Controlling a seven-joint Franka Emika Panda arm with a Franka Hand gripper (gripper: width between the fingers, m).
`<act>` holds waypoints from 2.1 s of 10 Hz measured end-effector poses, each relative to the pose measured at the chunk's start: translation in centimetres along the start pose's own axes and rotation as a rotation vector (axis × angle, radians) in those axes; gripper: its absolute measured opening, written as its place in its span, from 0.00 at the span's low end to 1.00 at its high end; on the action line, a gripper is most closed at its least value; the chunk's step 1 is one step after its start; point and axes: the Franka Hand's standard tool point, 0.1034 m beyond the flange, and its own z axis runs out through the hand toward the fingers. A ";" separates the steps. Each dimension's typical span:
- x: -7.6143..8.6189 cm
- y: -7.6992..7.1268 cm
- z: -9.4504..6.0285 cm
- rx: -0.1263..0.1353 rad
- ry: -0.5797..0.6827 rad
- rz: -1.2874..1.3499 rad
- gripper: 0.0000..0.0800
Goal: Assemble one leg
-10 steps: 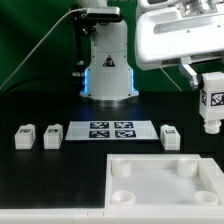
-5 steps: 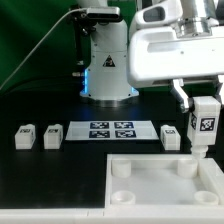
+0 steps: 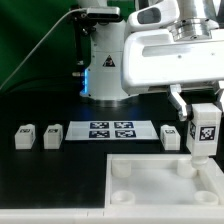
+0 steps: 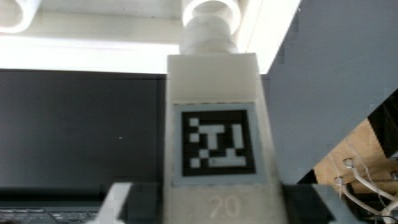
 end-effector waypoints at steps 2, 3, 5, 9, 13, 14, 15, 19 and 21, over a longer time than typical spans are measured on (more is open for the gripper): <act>-0.4 0.3 0.6 -0.004 0.005 0.002 0.37; -0.2 0.6 1.3 -0.005 0.002 0.004 0.37; -0.7 1.0 2.4 -0.001 -0.010 0.008 0.37; -1.0 -0.1 3.7 0.011 -0.023 0.012 0.37; -1.3 -0.2 5.1 0.010 -0.031 0.017 0.37; -1.5 -0.2 5.2 0.009 -0.029 0.017 0.37; -1.7 -0.3 5.3 0.007 -0.017 0.017 0.37; -1.9 -0.3 5.3 -0.011 -0.031 0.046 0.37; -2.2 -0.3 5.4 -0.009 -0.047 0.046 0.37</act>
Offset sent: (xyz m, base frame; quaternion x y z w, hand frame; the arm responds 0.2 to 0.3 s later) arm 0.0258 0.0123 -0.0045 0.0645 0.0406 0.0103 0.9970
